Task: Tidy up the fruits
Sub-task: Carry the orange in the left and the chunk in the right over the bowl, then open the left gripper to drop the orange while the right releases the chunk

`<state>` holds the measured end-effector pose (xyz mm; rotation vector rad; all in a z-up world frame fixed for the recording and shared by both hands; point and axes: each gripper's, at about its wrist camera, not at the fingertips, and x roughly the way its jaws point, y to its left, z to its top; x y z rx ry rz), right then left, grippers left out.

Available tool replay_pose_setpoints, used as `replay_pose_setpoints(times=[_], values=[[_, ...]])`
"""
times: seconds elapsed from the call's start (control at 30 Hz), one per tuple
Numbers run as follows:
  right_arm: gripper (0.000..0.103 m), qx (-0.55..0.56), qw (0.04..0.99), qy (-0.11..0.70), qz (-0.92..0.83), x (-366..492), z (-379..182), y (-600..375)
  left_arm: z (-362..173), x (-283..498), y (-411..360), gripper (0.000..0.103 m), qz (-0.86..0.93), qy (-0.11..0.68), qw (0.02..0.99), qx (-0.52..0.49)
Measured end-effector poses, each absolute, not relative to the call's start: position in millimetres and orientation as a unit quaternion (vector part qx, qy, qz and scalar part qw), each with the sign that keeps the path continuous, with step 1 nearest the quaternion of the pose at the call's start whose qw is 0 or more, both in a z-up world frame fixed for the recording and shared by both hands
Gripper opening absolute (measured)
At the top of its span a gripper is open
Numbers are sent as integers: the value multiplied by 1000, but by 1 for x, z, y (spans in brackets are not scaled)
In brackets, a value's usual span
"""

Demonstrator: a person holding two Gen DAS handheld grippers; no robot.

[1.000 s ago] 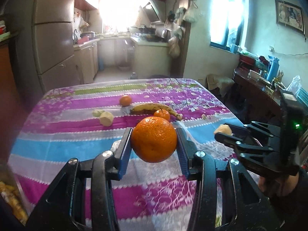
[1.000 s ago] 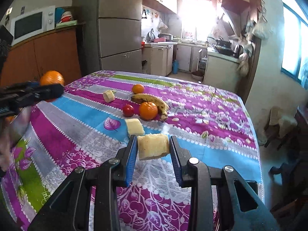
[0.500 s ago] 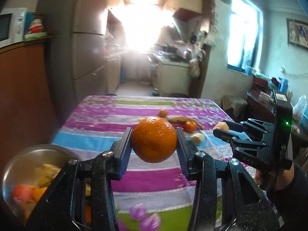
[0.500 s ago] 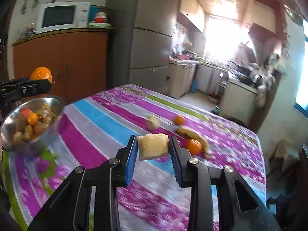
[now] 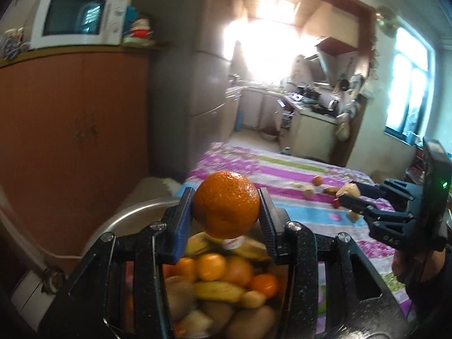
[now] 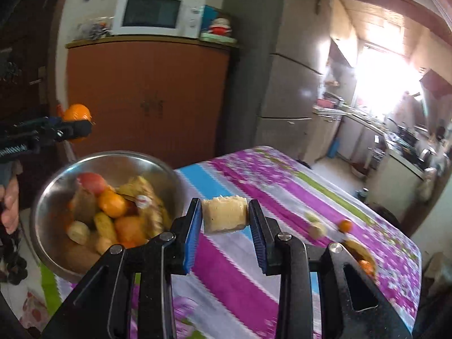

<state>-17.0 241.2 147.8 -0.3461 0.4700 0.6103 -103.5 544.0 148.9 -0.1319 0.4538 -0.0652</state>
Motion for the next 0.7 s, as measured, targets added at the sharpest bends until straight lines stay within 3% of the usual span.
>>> replay_pose_setpoints(times=[0.7], values=[[37,-171,840,326,398,0,99,351,96,-84,583,44,-32,339,939,-42]])
